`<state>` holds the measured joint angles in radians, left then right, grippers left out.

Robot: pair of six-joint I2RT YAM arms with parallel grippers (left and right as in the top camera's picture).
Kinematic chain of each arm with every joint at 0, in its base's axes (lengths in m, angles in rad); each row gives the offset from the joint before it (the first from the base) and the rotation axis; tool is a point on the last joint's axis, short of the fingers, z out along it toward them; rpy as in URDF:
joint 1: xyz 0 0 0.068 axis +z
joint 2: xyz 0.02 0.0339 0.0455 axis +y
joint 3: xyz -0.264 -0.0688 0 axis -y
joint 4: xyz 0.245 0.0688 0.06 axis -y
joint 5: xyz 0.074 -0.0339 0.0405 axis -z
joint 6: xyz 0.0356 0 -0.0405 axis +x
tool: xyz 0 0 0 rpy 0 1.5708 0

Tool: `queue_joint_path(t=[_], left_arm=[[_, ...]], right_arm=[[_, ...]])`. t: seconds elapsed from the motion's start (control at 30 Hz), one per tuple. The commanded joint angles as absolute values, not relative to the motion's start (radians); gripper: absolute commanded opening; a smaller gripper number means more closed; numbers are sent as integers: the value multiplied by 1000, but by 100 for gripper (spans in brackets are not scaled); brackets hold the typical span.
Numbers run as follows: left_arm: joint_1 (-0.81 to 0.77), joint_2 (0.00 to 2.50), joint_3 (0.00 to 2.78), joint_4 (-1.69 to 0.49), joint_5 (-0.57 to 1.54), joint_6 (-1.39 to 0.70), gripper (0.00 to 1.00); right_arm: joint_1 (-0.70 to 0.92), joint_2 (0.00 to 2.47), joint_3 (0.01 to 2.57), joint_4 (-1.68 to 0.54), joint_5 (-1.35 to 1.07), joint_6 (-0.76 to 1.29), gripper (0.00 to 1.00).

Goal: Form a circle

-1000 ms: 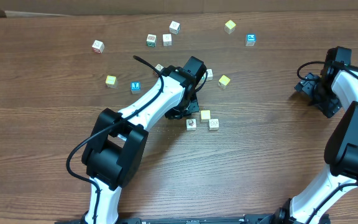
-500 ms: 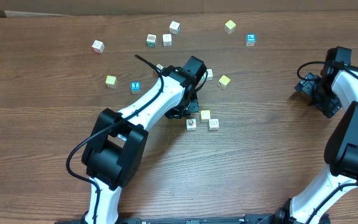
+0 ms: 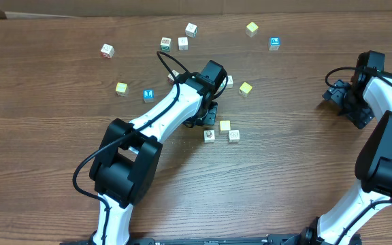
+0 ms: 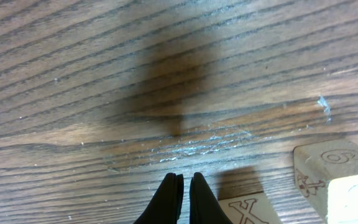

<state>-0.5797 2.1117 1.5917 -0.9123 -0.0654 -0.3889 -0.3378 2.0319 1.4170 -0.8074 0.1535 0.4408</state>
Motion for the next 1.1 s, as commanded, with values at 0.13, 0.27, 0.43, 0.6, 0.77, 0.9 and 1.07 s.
queue_joint_path(t=[0.13,0.27,0.43,0.6,0.77,0.9,1.07], left_arm=[[-574,2093,1584,-918,-86,-343,4],[-574,2085,1586,-934,-84,-344,4],[-574,2013,1586,-934,-85,-363,4],[-574,1926,1586,-930,-77,-410,4],[-585,1932,1584,-933,13,-461,4],[-604,1991,1583,-937,16,-462,4],[-610,2080,1583,-929,13,-476,4]], right_arm=[[-336,2005,1413,-805,157,445,100],[-336,2005,1413,-805,157,445,100],[-336,2005,1413,-805,157,445,100],[-336,2005,1413,-805,157,445,100],[-336,2005,1413,-805,157,445,100],[-336,2005,1413,-805,157,445,100],[-336,2005,1413,-805,157,445,100]])
